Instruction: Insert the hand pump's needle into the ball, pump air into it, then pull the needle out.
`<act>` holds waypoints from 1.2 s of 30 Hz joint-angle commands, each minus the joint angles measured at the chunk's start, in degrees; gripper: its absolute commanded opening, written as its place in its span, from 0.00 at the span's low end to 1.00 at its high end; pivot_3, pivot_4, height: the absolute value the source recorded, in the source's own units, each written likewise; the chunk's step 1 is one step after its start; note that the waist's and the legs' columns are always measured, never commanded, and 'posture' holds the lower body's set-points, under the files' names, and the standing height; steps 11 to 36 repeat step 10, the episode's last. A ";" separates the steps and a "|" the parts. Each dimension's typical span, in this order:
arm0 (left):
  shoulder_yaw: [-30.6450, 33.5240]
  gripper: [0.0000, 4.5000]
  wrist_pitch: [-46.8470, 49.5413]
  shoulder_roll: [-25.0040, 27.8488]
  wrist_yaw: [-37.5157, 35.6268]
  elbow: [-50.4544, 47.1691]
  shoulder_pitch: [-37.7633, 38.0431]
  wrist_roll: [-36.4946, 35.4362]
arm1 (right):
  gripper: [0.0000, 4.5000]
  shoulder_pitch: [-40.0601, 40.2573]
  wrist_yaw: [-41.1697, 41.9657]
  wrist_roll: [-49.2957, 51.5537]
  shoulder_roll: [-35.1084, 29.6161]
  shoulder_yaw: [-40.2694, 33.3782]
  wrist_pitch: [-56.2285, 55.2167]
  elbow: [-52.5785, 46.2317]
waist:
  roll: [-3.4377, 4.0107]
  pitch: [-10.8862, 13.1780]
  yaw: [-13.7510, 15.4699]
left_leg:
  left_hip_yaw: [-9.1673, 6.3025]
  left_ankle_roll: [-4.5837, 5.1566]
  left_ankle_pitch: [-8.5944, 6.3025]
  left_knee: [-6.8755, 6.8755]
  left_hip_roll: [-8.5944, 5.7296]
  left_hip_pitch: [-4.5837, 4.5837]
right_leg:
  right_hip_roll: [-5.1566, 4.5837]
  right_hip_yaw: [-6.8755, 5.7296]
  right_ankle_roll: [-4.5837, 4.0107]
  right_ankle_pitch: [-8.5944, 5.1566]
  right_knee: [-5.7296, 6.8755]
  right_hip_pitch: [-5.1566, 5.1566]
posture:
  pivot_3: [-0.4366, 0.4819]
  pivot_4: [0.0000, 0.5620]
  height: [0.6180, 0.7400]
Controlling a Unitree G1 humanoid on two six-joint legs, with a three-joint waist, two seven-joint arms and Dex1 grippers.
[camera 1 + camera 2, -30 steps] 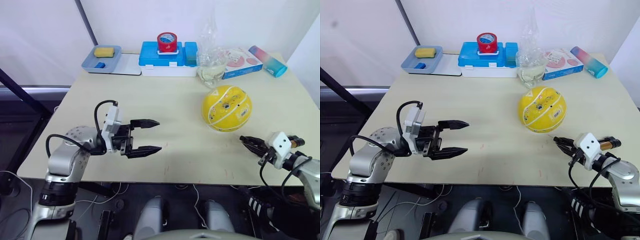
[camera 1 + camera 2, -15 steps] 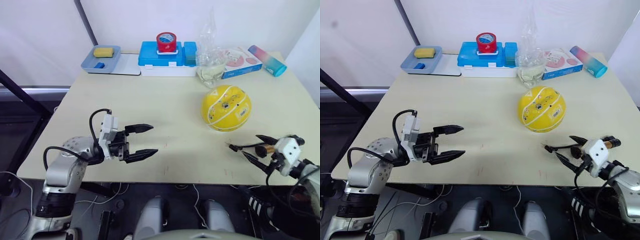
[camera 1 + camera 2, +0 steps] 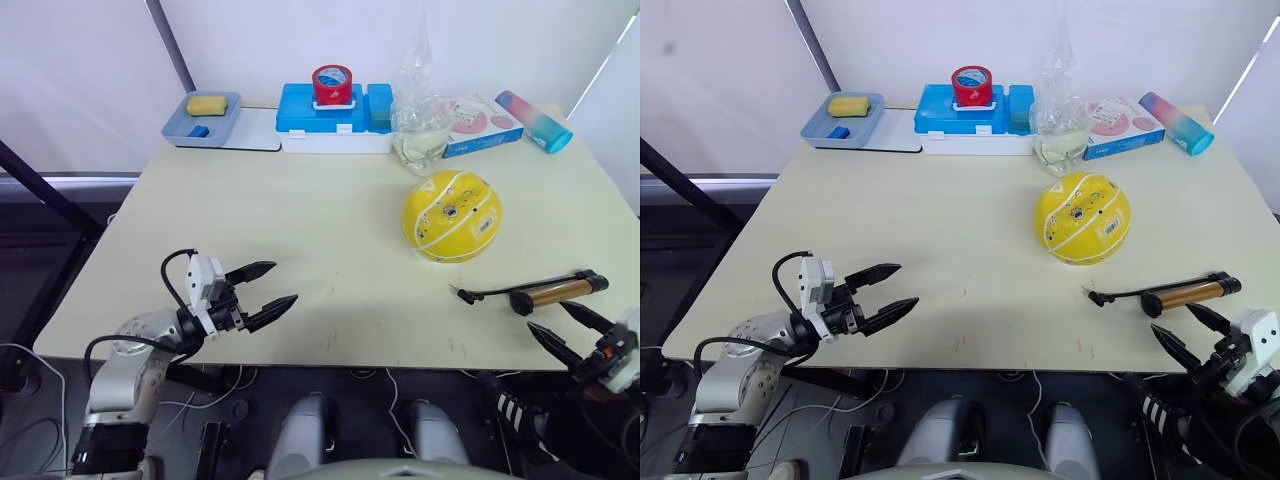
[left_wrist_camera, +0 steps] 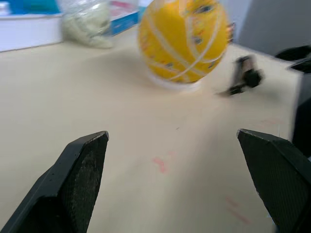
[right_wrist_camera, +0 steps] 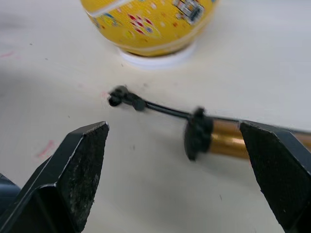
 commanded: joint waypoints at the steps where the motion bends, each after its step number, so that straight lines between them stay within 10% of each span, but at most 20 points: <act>1: 1.21 1.00 -3.89 0.02 1.55 1.39 1.72 2.41 | 1.00 -0.42 0.55 -0.58 -0.45 -2.27 -2.27 2.98 | 0.00 0.00 -0.02 | 0.01 0.00 -0.01 -0.01 0.00 -0.01 | 0.00 0.00 -0.01 0.00 0.00 -0.02 | 0.48 0.27 1.00; 36: 0.89 1.00 -9.75 -0.01 2.45 7.28 1.46 5.70 | 1.00 -2.51 2.14 -2.04 -0.91 -2.25 -5.71 10.15 | 0.01 0.01 0.04 | 0.04 -0.02 -0.02 -0.03 0.01 -0.03 | -0.03 0.00 0.00 -0.01 0.00 -0.08 | 0.48 0.27 1.00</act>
